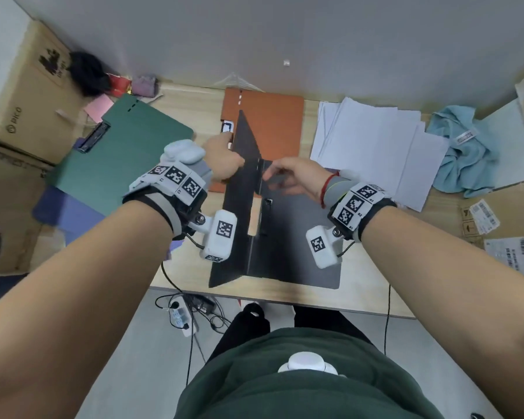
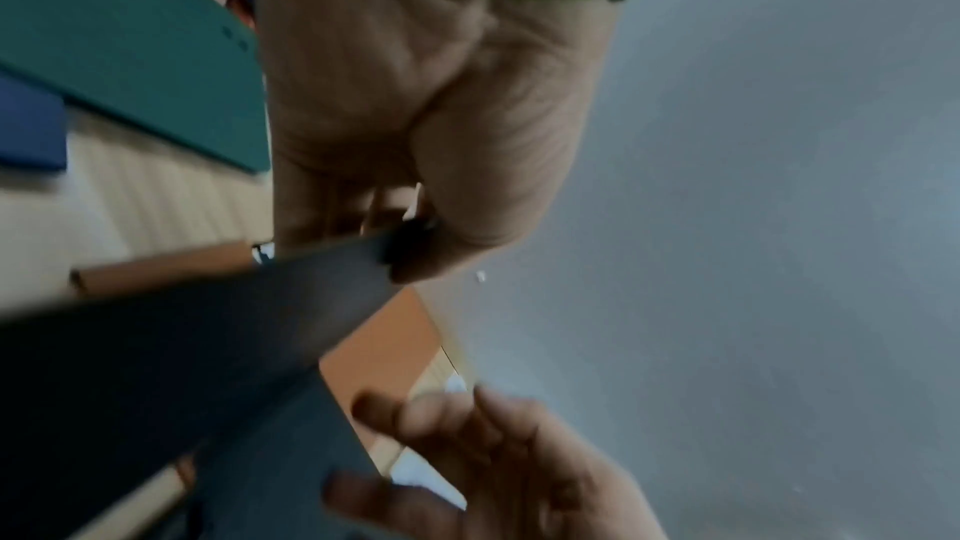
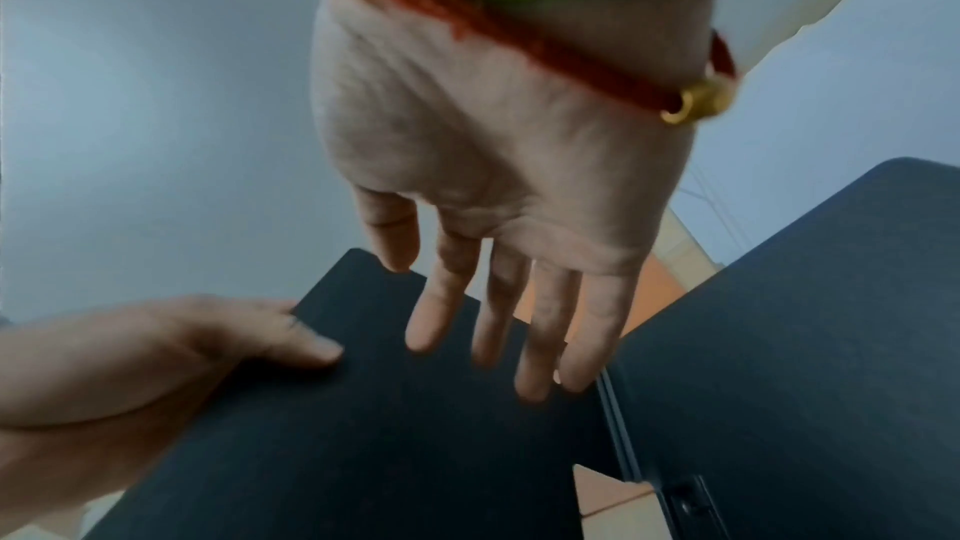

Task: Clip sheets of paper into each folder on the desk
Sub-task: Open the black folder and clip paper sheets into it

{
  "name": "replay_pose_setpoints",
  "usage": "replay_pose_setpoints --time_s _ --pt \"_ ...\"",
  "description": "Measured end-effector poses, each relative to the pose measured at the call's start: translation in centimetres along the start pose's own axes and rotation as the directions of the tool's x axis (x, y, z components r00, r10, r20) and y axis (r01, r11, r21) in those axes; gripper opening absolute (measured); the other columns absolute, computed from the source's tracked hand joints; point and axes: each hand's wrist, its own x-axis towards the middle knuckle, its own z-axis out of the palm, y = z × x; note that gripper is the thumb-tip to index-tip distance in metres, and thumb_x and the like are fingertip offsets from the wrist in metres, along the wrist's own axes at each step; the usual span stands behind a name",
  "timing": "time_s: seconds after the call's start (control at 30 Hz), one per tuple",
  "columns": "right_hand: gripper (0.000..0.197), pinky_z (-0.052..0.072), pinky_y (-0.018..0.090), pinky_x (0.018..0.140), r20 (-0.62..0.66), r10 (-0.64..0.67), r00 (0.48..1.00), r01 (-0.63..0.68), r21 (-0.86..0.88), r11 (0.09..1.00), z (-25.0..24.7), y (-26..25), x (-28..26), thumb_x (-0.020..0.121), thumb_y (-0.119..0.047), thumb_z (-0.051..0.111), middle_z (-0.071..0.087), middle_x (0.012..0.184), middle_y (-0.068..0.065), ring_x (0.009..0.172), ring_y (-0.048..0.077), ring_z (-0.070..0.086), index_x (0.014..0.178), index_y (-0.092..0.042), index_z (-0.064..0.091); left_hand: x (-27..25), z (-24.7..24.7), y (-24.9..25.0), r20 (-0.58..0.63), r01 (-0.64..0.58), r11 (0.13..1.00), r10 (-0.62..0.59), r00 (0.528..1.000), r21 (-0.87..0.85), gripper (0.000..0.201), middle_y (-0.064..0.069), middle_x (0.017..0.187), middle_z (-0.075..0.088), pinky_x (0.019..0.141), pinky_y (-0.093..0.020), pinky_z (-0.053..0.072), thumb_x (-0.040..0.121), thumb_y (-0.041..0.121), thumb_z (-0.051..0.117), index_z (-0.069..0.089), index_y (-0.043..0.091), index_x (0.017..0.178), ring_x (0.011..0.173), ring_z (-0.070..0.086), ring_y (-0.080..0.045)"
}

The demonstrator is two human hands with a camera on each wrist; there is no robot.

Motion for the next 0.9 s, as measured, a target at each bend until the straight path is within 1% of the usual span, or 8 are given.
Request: replay_pose_setpoints --time_s 0.07,0.17,0.27,0.37,0.53,0.67,0.8,0.9 --pt "0.017 0.057 0.033 0.088 -0.096 0.072 0.993 -0.084 -0.128 0.988 0.8 0.6 1.5 0.092 -0.021 0.060 0.065 0.127 0.009 0.102 0.025 0.067 0.104 -0.012 0.069 0.2 -2.0 -2.3 -0.043 0.022 0.986 -0.015 0.999 0.166 0.039 0.003 0.086 0.052 0.060 -0.022 0.039 0.088 0.002 0.057 0.052 0.008 0.127 0.087 0.050 -0.020" --pt "0.031 0.048 0.033 0.087 -0.160 0.079 0.984 -0.142 -0.434 0.890 0.5 2.6 2.7 0.094 -0.030 0.059 0.064 0.122 0.008 0.109 0.027 0.062 0.121 -0.014 0.065 0.5 -3.1 -6.0 -0.124 0.109 0.971 -0.084 0.989 0.212 0.057 -0.008 0.102 0.049 0.080 -0.033 0.040 0.088 0.000 0.057 0.037 0.005 0.141 0.091 0.046 -0.024" --pt "0.039 0.040 0.030 0.091 -0.157 0.170 0.973 -0.232 -0.632 0.739 0.3 4.9 2.6 0.098 -0.030 0.055 0.057 0.136 0.010 0.116 0.024 0.054 0.131 -0.009 0.060 0.7 -2.6 -9.8 -0.193 0.174 0.959 -0.132 0.972 0.223 0.079 -0.026 0.115 0.055 0.090 -0.044 0.045 0.087 -0.002 0.058 0.016 0.008 0.153 0.091 0.048 -0.031" --pt "0.042 0.040 0.031 0.104 -0.183 0.236 0.955 -0.295 -0.691 0.660 0.0 7.0 2.4 0.099 -0.030 0.054 0.056 0.139 0.012 0.128 0.029 0.051 0.133 -0.007 0.059 0.9 -1.3 -12.1 -0.207 0.199 0.933 -0.140 0.968 0.301 0.091 -0.032 0.140 0.040 0.097 -0.048 0.042 0.087 -0.003 0.058 0.003 0.018 0.157 0.116 0.050 -0.044" --pt "0.035 0.040 0.034 0.108 -0.211 0.229 0.950 -0.311 -0.622 0.718 -1.2 8.6 2.2 0.094 -0.032 0.061 0.062 0.131 0.006 0.124 0.026 0.055 0.125 -0.015 0.065 1.8 0.6 -13.4 -0.186 0.261 0.834 -0.193 0.963 0.485 0.076 -0.026 0.148 0.031 0.107 -0.053 0.036 0.084 0.009 0.062 0.030 0.023 0.152 0.133 0.036 -0.046" --pt "0.034 0.041 0.032 0.105 -0.209 0.218 0.953 -0.300 -0.566 0.768 -3.0 7.9 1.8 0.094 -0.032 0.060 0.062 0.125 0.003 0.116 0.023 0.056 0.125 -0.017 0.065 2.4 1.8 -10.2 -0.200 0.304 0.728 -0.228 0.953 0.614 0.062 -0.014 0.145 0.039 0.106 -0.046 0.037 0.081 0.017 0.070 0.050 0.024 0.139 0.138 0.032 -0.032" --pt "0.030 0.043 0.032 0.102 -0.310 0.147 0.939 -0.283 -0.458 0.842 -7.6 6.1 1.1 0.095 -0.024 0.059 0.062 0.116 0.002 0.109 0.021 0.055 0.121 -0.011 0.066 4.9 2.9 -4.1 -0.020 0.096 0.803 -0.105 0.994 0.588 0.044 -0.012 0.133 0.058 0.084 -0.034 0.044 0.089 0.020 0.068 0.057 0.018 0.131 0.120 0.056 -0.031" --pt "0.022 0.045 0.029 0.082 -0.422 0.118 0.899 -0.293 -0.380 0.877 -11.9 4.8 0.4 0.093 -0.021 0.058 0.058 0.098 0.003 0.097 0.026 0.052 0.110 -0.009 0.064 6.7 4.8 0.5 0.148 -0.032 0.907 -0.033 0.988 0.419 0.046 -0.008 0.133 0.061 0.086 -0.032 0.048 0.090 0.017 0.067 0.056 0.015 0.135 0.113 0.062 -0.028"
